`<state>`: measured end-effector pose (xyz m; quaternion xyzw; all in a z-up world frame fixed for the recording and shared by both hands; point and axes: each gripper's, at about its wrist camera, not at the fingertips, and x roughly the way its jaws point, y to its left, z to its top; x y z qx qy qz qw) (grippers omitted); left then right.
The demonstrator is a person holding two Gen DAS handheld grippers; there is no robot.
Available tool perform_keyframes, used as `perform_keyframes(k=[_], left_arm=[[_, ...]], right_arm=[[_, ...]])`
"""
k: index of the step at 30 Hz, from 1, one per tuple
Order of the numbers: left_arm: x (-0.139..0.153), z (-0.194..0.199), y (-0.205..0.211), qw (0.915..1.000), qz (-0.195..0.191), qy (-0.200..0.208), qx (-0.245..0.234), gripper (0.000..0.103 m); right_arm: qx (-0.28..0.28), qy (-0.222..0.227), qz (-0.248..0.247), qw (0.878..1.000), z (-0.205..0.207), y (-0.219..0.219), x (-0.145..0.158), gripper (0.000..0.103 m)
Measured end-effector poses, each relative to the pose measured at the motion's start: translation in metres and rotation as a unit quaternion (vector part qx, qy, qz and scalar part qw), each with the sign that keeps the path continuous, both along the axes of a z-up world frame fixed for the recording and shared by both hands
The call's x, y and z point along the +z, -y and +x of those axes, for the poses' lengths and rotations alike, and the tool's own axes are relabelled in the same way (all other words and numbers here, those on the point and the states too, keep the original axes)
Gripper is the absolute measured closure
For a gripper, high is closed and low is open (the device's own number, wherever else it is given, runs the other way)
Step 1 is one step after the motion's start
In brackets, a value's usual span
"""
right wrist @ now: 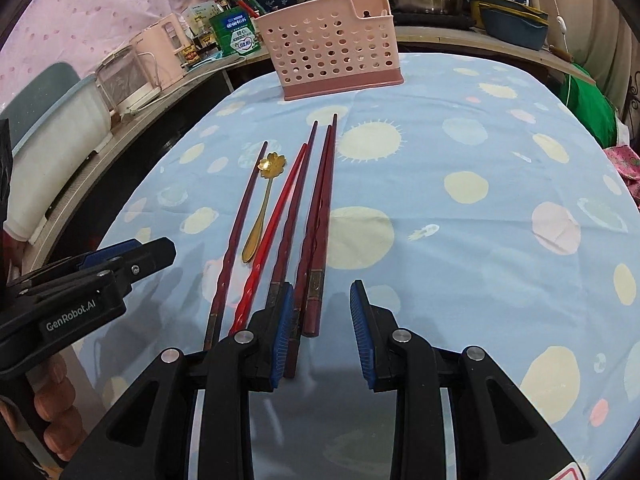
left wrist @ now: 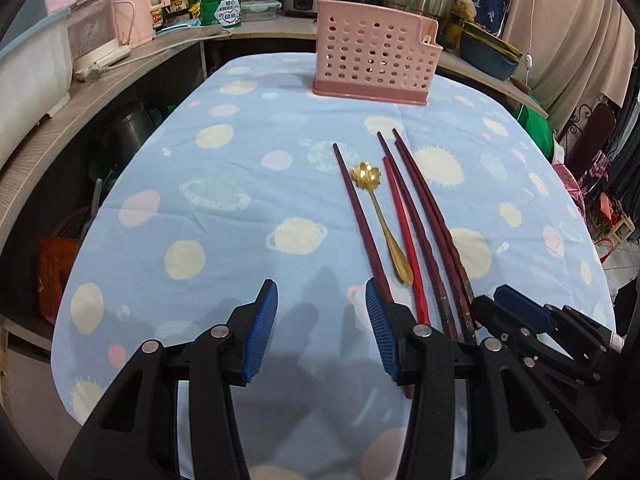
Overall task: Organize utensils
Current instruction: 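Move both open tools back down toward the remaining chopsticks, then grasp a dark-red chopstick with the right tool while the left tool grasps another dark-red chopstick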
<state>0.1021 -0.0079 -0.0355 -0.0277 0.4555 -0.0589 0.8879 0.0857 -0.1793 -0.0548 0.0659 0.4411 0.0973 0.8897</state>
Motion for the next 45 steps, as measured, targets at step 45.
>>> perform_keyframes(k=[45], left_arm=[[-0.022,-0.017,0.025,0.998,-0.015,-0.041,-0.045,0.053]], right_arm=[[-0.021,0.0,-0.013,1.0,-0.003,0.013,-0.01,0.096]])
